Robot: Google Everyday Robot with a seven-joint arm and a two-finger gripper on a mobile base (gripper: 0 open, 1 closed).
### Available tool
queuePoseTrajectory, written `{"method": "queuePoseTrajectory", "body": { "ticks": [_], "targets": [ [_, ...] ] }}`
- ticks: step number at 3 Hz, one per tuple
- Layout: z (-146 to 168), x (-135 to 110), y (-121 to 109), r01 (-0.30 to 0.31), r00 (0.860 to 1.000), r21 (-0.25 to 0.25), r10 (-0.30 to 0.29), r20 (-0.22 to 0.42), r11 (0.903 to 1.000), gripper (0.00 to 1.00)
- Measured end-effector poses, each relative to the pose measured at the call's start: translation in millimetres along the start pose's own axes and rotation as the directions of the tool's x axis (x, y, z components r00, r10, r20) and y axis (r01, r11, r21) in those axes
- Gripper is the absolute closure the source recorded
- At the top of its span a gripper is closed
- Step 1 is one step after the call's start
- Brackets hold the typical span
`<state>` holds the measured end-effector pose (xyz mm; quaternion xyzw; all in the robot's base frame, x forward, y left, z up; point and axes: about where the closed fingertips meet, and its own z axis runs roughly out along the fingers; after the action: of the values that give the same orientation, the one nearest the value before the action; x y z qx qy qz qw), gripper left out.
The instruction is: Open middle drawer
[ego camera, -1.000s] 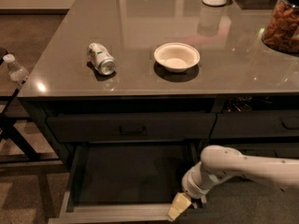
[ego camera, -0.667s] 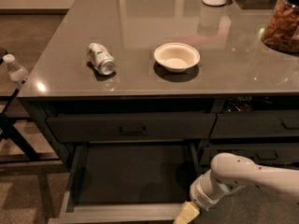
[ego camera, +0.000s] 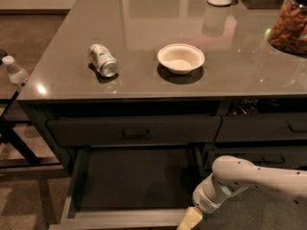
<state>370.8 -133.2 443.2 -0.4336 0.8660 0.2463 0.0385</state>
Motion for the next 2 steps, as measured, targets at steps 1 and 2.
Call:
{"method": "queuePoseTrajectory", "body": {
  "ticks": [1, 2],
  "targets": [
    [1.3, 0.5, -0.1, -0.001, 1.000, -0.003, 0.001, -0.001, 1.0000, 0.00],
    [-2.6, -6.2, 1.5, 0.012, 1.000, 0.005, -0.012, 0.013, 0.9999, 0.00]
  ]
}}
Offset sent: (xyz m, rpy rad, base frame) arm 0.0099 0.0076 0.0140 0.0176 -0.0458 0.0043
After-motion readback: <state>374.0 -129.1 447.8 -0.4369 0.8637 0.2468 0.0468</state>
